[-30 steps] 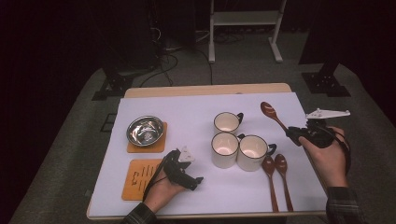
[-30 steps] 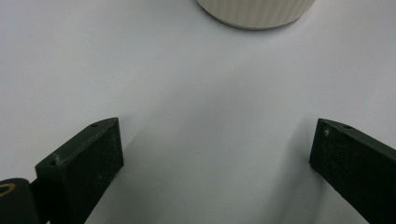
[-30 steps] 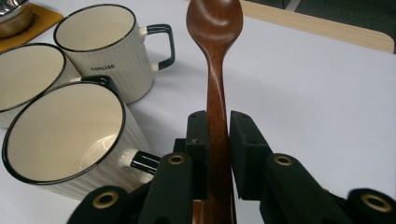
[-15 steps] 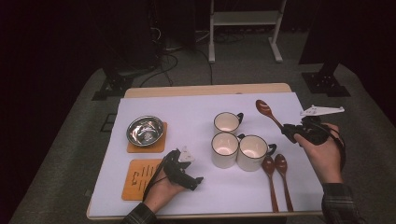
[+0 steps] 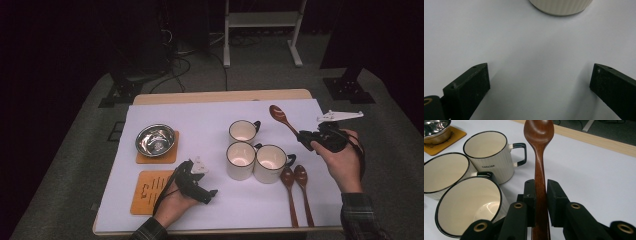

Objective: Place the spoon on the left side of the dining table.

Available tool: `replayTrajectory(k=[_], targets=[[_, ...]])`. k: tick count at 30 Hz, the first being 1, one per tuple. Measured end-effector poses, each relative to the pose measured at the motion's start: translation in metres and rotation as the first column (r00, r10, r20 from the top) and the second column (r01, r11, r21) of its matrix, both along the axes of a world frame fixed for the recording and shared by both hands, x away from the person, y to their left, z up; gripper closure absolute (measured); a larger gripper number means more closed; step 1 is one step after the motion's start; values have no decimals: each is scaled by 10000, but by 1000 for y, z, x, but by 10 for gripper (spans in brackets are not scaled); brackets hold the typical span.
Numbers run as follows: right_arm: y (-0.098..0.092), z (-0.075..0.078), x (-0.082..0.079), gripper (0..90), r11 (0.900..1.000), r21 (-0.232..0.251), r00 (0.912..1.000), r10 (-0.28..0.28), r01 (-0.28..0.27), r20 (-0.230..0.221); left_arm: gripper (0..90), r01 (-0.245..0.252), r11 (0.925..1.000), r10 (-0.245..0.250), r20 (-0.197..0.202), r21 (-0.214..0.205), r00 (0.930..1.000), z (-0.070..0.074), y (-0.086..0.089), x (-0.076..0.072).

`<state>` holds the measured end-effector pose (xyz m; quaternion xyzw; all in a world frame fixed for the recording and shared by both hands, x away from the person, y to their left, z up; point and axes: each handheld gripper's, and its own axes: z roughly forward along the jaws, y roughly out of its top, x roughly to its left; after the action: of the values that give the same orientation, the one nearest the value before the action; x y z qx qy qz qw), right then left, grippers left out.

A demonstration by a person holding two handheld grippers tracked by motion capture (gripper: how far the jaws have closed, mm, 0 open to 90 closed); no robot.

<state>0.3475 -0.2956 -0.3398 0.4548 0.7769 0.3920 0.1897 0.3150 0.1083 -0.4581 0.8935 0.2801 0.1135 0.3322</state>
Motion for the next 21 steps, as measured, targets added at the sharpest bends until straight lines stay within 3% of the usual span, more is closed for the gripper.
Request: replayTrajectory(k=[21], targets=[[16,6,9,775,9993,-23,9993,360,-360,124,17,17,10000,-17,7,22,10000,0,0,0]])
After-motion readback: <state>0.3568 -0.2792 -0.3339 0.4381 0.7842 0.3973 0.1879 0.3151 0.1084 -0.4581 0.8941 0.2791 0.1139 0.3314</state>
